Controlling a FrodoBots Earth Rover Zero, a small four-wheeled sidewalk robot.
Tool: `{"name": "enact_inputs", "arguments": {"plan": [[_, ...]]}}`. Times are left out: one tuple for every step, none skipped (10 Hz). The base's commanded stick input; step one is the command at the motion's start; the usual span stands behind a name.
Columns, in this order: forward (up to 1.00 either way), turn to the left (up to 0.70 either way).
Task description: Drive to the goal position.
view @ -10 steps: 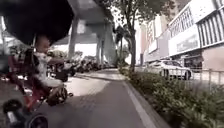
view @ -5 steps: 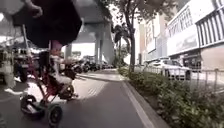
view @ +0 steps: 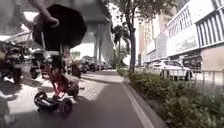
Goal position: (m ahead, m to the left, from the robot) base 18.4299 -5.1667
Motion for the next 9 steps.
{"name": "enact_inputs", "arguments": {"plan": [[0.45,0.0],[0.45,0.0],[0.45,0.0],[0.45,0.0],[0.45,0.0],[0.45,0.0],[0.45,0.0],[0.45,0.0],[0.45,0.0]]}}
